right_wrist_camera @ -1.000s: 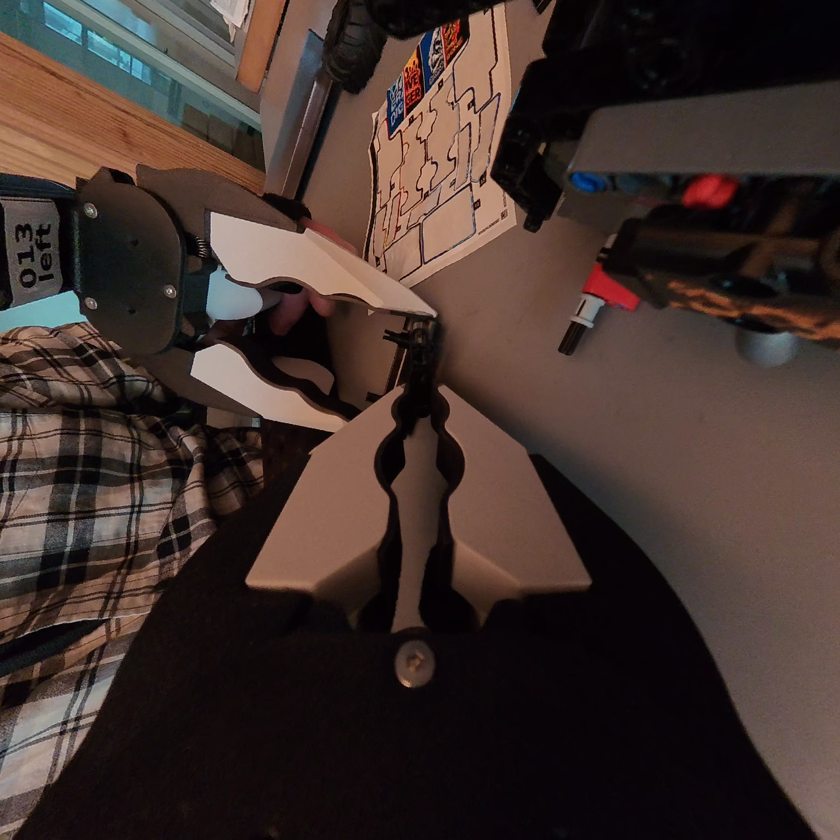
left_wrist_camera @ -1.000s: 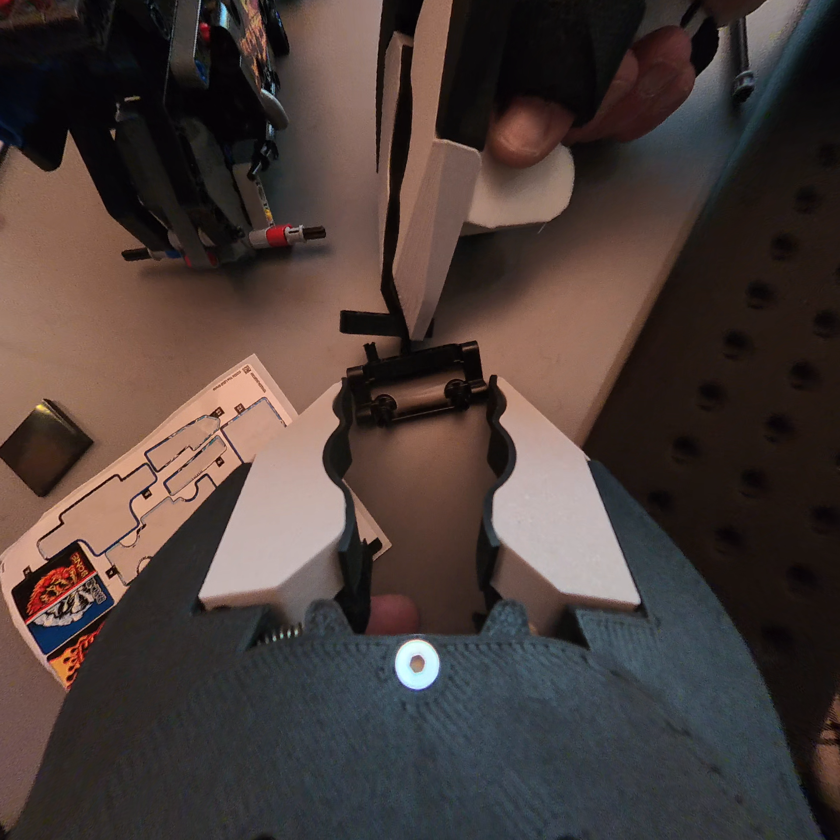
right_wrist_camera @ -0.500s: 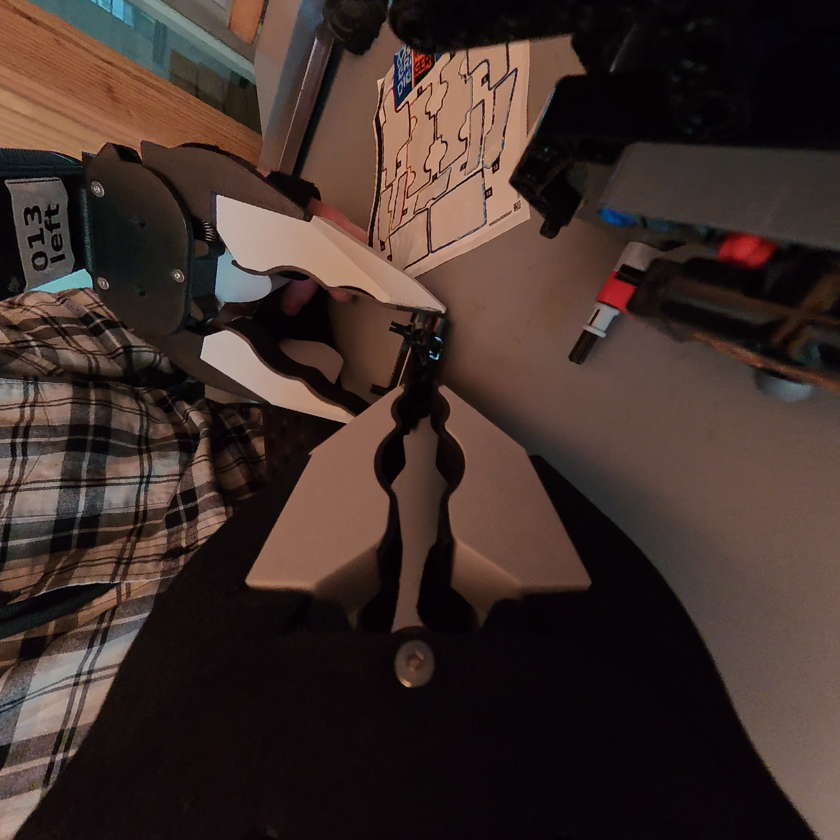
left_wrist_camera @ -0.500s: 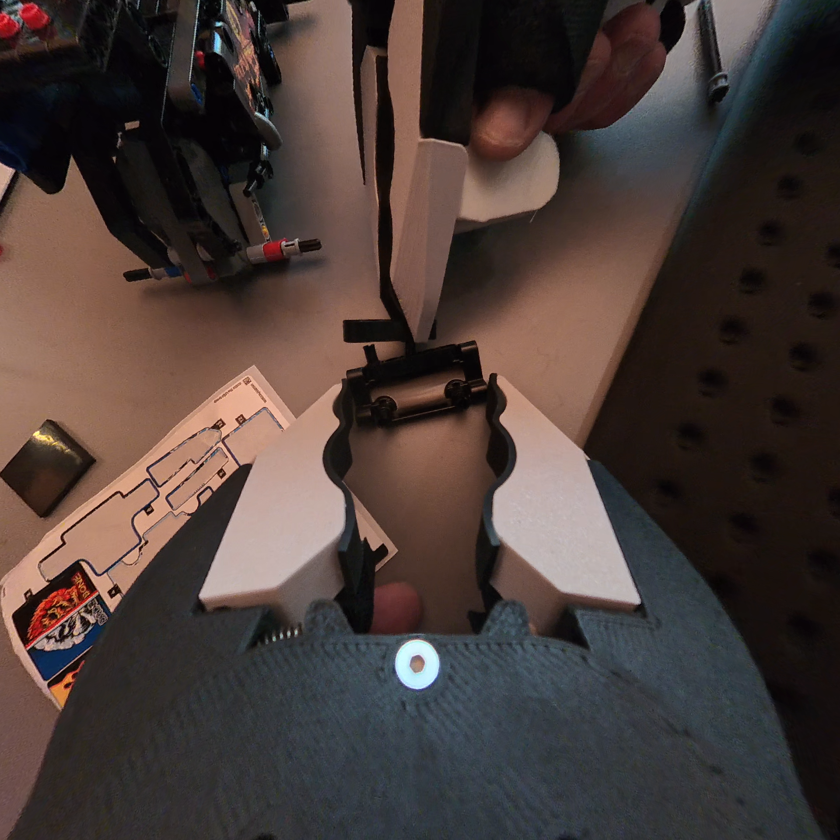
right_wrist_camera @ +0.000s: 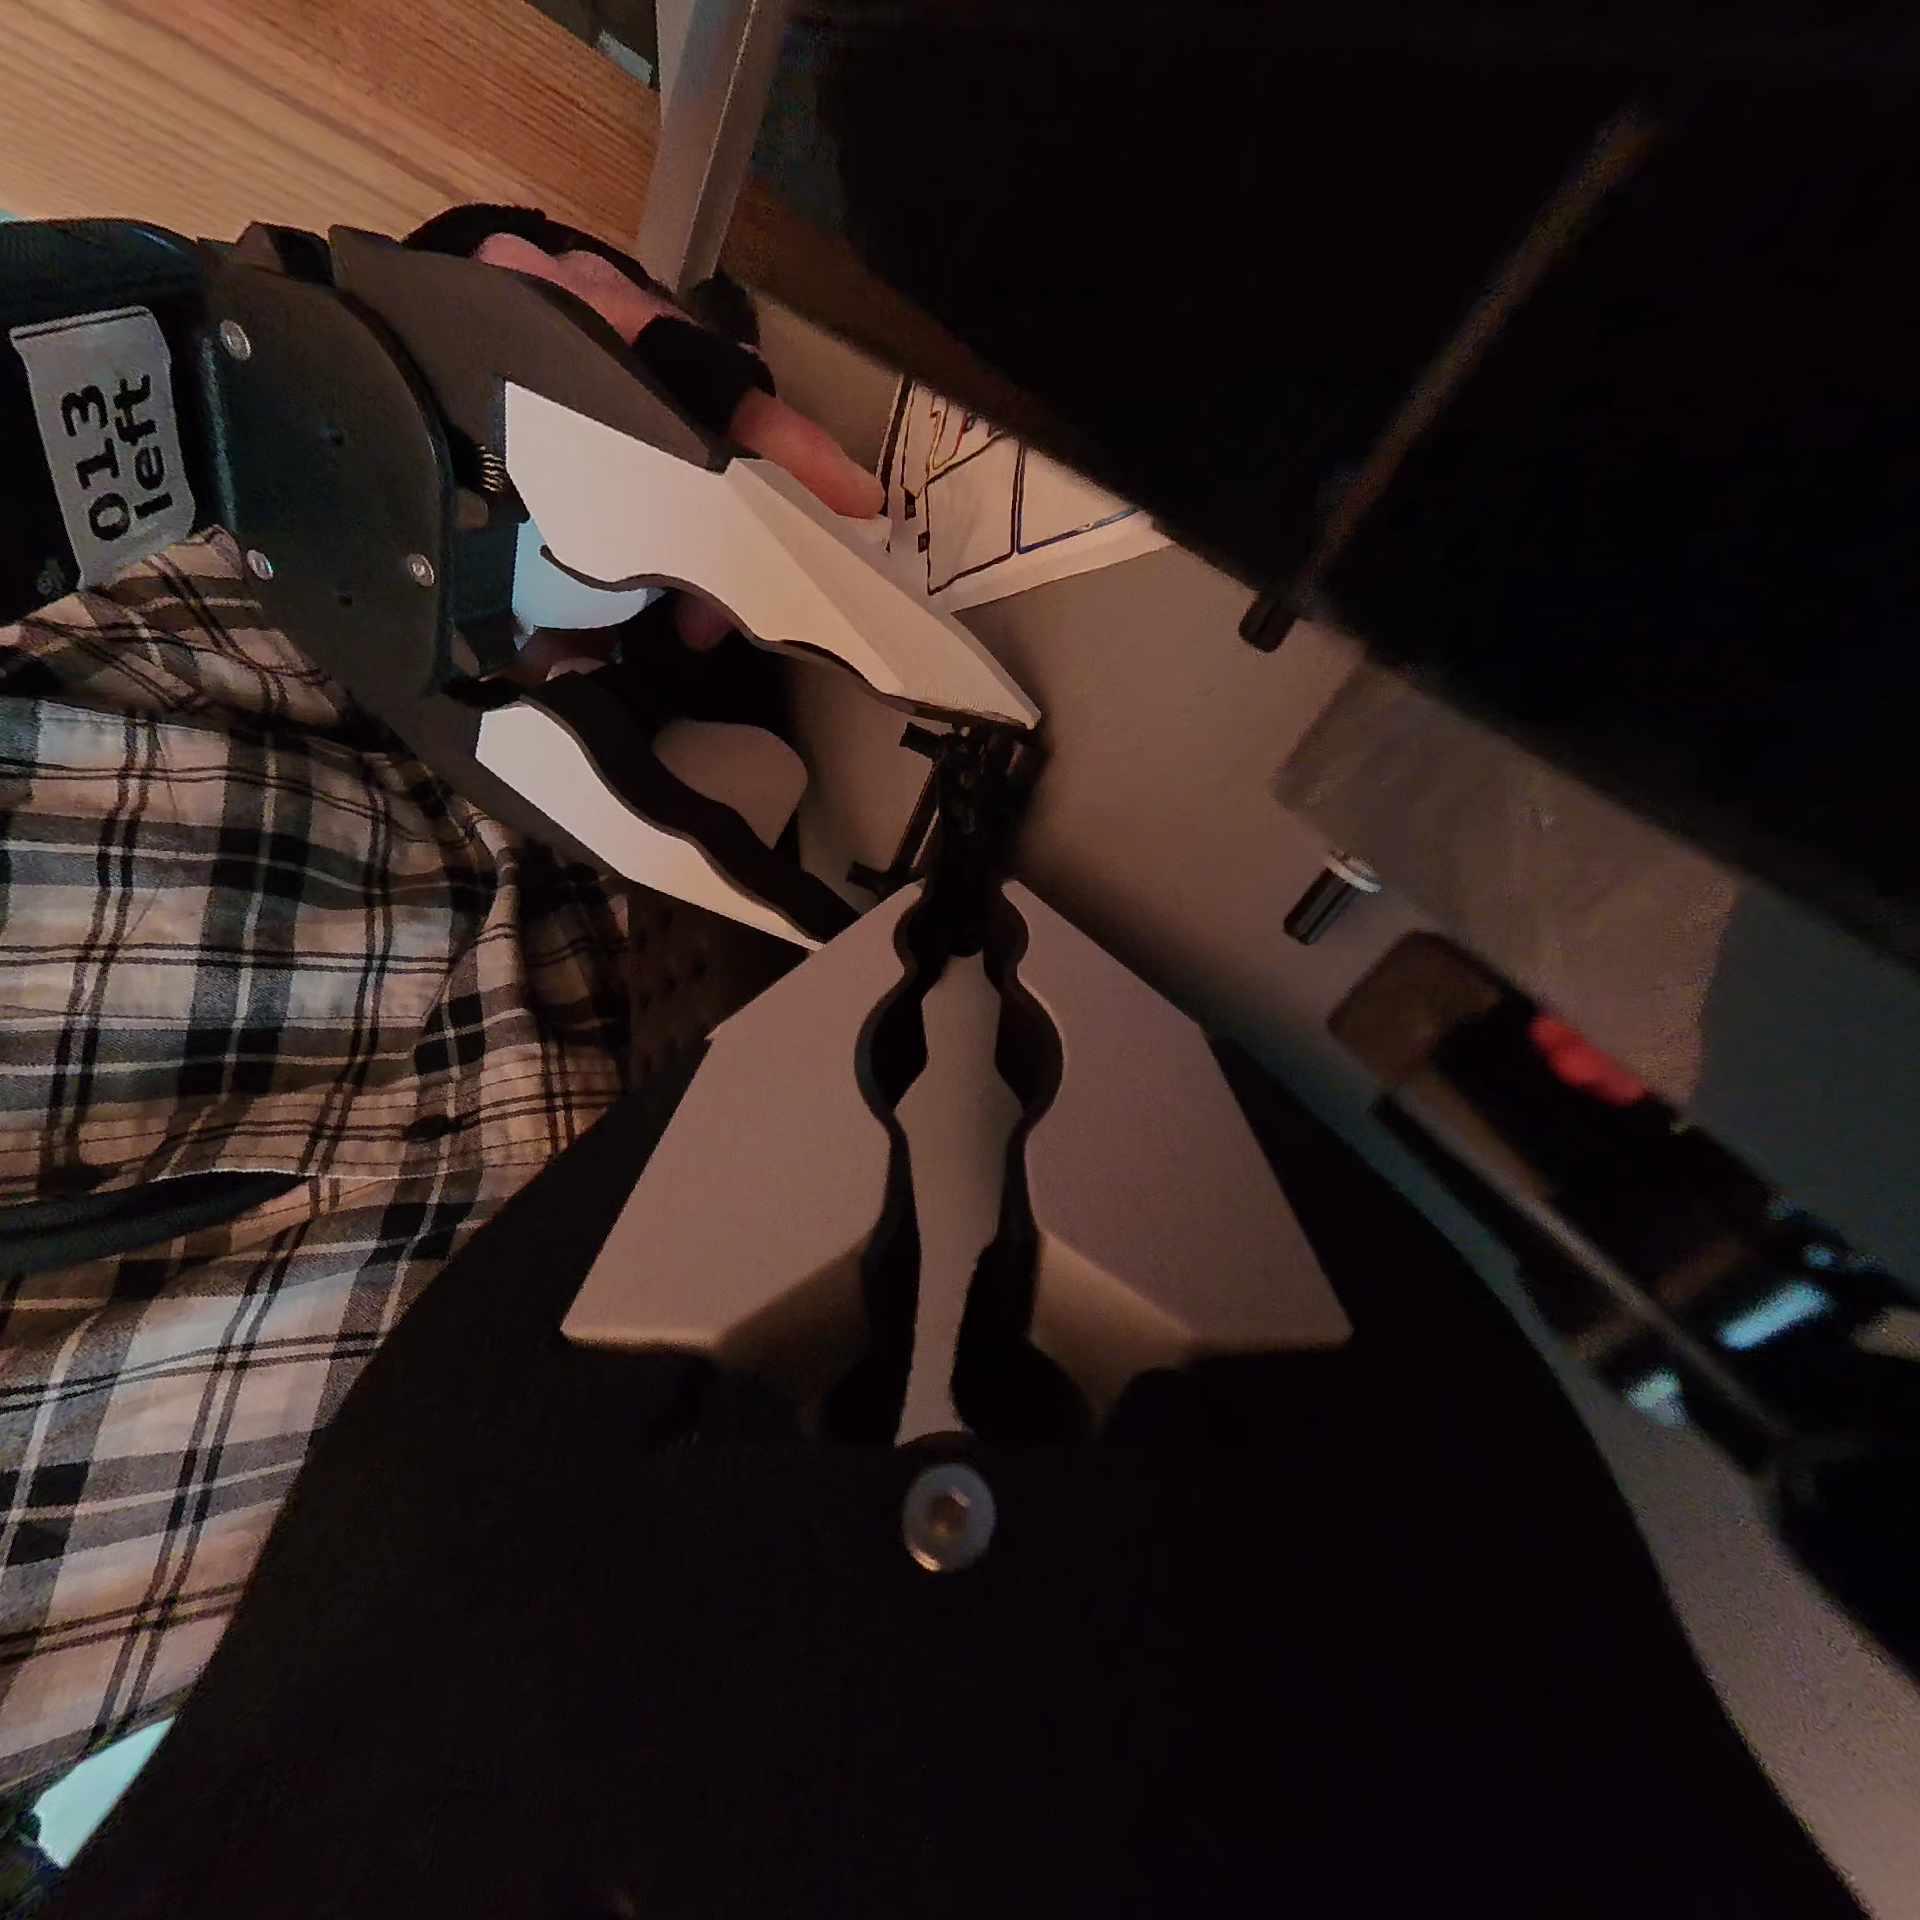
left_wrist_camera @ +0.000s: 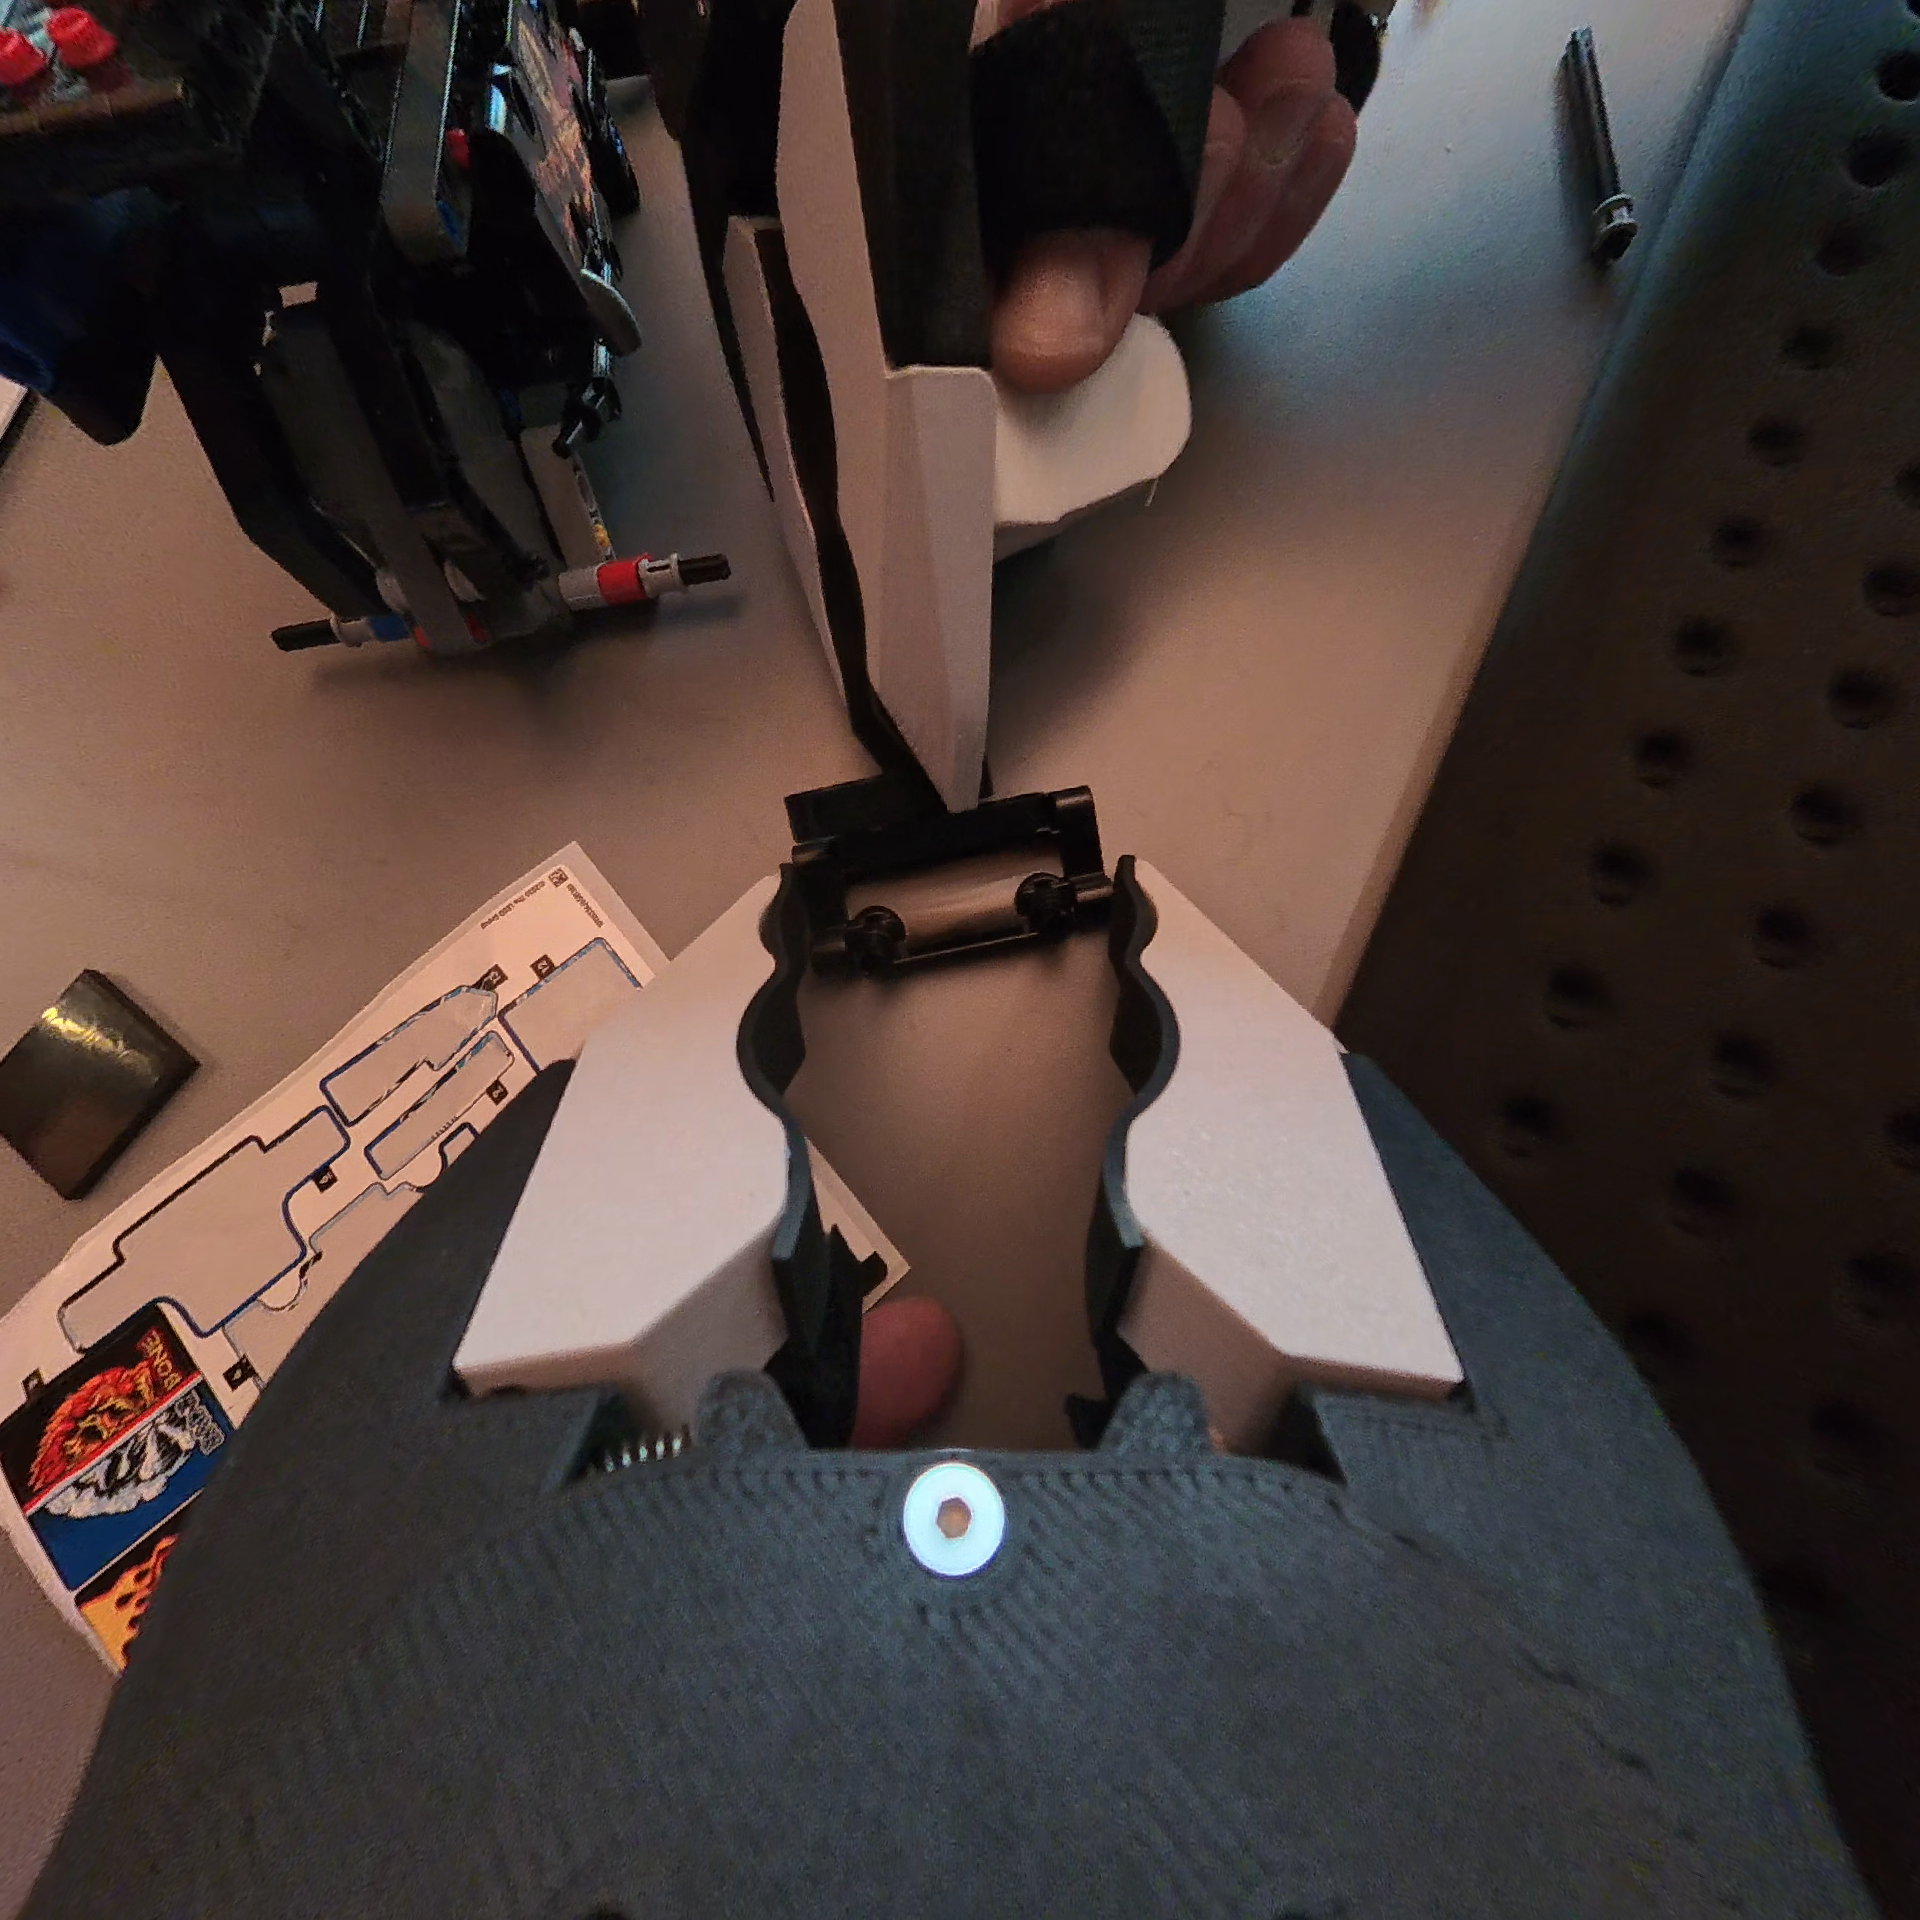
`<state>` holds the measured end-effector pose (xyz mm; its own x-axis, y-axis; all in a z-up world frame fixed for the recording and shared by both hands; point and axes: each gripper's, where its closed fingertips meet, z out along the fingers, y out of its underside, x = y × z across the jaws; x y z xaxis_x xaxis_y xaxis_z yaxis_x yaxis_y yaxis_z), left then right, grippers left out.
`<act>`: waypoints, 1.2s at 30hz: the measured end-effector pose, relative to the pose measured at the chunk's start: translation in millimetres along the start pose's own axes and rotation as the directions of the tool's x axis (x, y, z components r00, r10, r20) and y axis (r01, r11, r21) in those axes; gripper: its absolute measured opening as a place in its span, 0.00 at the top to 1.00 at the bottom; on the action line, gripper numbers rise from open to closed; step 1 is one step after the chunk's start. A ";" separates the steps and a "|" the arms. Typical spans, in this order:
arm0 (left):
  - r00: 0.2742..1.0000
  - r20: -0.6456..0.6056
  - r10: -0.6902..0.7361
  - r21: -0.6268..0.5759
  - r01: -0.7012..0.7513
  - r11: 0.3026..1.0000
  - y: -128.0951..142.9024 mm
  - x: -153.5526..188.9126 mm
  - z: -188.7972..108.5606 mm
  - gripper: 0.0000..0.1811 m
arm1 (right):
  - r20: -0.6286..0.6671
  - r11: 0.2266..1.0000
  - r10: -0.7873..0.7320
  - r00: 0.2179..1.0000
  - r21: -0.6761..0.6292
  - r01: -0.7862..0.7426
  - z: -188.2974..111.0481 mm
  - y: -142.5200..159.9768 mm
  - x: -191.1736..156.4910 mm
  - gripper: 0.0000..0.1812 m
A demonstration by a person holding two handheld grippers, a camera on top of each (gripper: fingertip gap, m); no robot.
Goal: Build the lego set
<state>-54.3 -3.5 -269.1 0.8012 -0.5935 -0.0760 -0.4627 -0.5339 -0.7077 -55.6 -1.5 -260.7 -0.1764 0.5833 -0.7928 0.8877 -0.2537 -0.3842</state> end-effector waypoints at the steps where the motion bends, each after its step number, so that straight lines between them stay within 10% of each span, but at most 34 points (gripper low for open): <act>1: 1.000 0.003 0.002 0.000 -0.002 1.000 -0.1 -0.2 0.0 0.68 | -0.001 1.000 0.008 1.000 0.008 -0.008 -0.3 -0.1 0.2 0.98; 18: 0.993 0.080 0.085 0.089 -0.093 0.992 -14.5 -2.7 -7.2 0.68 | -0.239 0.955 -0.116 0.964 0.242 0.175 -9.0 -11.9 -4.7 0.97; 31: 0.971 -0.202 -0.124 0.268 0.177 0.947 -40.3 -1.1 -28.3 0.87 | -0.552 0.711 -0.548 0.629 0.088 0.697 -21.4 -17.2 -42.5 0.97; 36: 0.972 -0.184 -0.143 0.336 0.200 0.920 -51.0 -6.9 -35.1 0.88 | -0.489 0.731 -0.424 0.763 0.313 0.606 -30.4 -25.6 -50.1 0.97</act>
<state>-49.6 6.8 -207.8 0.7755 -0.6115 0.1570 -0.1384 -0.4074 -0.9027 -56.5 -0.8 -196.8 -0.3026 0.9295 -0.2108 0.4089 -0.0731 -0.9096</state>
